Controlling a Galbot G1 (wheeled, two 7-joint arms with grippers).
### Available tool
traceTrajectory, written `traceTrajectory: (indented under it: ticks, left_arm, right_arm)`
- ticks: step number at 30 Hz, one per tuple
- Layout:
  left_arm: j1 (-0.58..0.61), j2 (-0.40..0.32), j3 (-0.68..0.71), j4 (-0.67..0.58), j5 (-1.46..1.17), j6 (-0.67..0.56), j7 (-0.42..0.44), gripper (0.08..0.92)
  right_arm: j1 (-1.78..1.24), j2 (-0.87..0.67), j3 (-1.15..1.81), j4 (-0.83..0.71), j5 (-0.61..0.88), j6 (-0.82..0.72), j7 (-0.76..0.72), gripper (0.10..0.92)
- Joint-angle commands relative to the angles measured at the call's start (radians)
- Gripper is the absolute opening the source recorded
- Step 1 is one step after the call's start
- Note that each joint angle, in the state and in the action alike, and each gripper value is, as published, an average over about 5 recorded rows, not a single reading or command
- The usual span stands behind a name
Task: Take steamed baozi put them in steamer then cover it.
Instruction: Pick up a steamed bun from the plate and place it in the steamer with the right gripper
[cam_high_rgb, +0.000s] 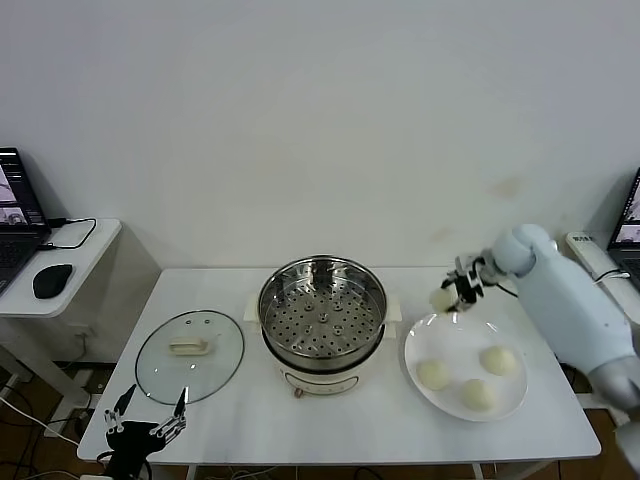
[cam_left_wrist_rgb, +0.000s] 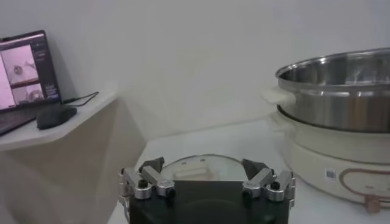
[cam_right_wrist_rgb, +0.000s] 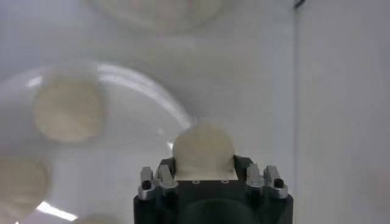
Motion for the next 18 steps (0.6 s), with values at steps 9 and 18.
traceTrajectory:
  ticks: [9,18]
  left_arm:
    - [-0.008,-0.003,-0.02,-0.005,-0.006,-0.005,-0.017,0.823]
    - [0.008,-0.015,-0.02,-0.003,0.005,-0.012,-0.021,0.823]
  right_arm:
    - [0.373,0.359,-0.246,-0.281,0.203,0.425,-0.088,0.594]
    - [0.367,0.375,-0.321,-0.134,0.002,0.657,-0.078,0.595]
